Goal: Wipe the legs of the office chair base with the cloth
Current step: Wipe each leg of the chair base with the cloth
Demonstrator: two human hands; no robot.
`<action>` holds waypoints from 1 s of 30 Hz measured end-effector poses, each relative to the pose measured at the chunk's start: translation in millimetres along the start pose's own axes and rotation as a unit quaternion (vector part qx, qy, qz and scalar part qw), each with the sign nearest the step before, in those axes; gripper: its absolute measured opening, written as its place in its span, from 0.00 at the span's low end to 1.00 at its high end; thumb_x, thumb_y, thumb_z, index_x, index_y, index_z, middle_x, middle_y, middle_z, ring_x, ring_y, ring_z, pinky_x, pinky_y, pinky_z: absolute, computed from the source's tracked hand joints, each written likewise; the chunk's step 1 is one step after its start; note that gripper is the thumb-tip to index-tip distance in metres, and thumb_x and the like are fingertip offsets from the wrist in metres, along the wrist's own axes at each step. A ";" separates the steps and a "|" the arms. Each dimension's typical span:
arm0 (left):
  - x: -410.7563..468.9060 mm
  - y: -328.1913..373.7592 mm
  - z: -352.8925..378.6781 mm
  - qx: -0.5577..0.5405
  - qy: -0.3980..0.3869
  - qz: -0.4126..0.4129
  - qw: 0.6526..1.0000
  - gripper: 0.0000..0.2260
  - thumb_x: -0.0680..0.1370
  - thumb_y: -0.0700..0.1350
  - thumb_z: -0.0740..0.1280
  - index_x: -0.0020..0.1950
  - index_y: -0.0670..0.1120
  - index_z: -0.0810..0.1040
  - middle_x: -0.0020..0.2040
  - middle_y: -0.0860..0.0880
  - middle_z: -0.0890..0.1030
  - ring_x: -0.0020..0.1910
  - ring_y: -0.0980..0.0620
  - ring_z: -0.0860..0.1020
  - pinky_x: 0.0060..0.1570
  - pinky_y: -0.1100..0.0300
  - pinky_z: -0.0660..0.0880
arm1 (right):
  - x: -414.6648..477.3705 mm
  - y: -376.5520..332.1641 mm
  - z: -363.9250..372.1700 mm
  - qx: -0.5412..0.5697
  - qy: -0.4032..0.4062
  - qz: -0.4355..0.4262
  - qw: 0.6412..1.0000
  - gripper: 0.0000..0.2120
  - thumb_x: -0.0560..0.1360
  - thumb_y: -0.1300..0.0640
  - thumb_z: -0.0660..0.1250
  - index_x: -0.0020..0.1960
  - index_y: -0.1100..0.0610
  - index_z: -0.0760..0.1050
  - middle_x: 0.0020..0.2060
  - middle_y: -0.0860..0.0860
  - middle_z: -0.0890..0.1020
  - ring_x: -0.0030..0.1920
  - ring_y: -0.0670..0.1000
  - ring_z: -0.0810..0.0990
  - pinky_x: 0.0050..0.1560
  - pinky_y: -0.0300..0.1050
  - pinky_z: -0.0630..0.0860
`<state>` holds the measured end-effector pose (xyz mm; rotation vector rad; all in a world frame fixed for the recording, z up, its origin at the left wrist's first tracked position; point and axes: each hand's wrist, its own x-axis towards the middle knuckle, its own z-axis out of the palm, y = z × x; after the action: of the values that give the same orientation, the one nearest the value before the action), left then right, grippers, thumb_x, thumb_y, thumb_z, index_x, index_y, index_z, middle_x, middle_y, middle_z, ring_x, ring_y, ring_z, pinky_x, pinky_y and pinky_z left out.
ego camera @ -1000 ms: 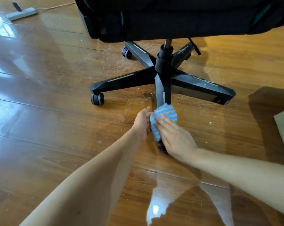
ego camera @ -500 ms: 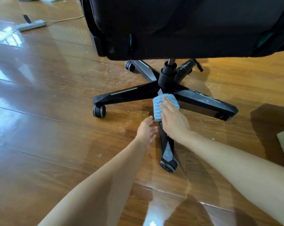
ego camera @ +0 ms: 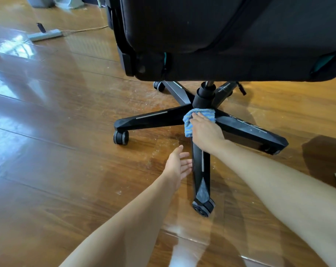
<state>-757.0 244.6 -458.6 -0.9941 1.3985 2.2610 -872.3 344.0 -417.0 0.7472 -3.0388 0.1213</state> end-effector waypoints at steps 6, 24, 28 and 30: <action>4.7 0.1 -7.4 -0.005 0.011 -0.009 1.000 0.21 0.85 0.59 0.62 0.67 0.45 0.81 0.59 0.43 0.86 0.59 0.47 0.84 0.60 0.55 0.81 | -38.8 -12.5 -6.8 -0.163 -0.058 -0.110 0.979 0.25 0.82 0.54 0.57 0.78 0.59 0.65 0.79 0.54 0.65 0.81 0.53 0.56 0.78 0.48 0.58; 4.1 -5.5 -4.7 0.002 0.070 0.019 0.997 0.18 0.81 0.58 0.62 0.60 0.47 0.82 0.56 0.45 0.86 0.55 0.45 0.83 0.61 0.50 0.79 | -51.6 -48.5 2.3 -0.355 -0.157 -0.169 0.906 0.17 0.82 0.54 0.56 0.64 0.55 0.79 0.60 0.55 0.78 0.61 0.58 0.75 0.65 0.51 0.70; 3.0 -9.3 -1.3 0.012 0.079 0.020 0.997 0.21 0.81 0.58 0.61 0.67 0.47 0.80 0.59 0.46 0.83 0.56 0.47 0.79 0.69 0.45 0.76 | -20.4 -44.7 -8.7 -0.312 -0.132 -0.128 0.932 0.18 0.82 0.53 0.57 0.66 0.55 0.79 0.64 0.54 0.78 0.67 0.55 0.72 0.68 0.48 0.69; -1.5 -7.6 -0.3 0.020 0.075 0.021 0.997 0.18 0.84 0.55 0.60 0.66 0.46 0.79 0.57 0.47 0.82 0.56 0.48 0.79 0.69 0.47 0.75 | -6.1 -37.8 -11.7 -0.306 -0.108 -0.105 0.940 0.20 0.81 0.52 0.57 0.69 0.57 0.77 0.69 0.55 0.75 0.72 0.56 0.67 0.73 0.48 0.63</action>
<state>-751.4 248.2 -462.7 -1.1533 1.5340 2.2179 -849.5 314.4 -402.7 1.0474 -2.8688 -0.9139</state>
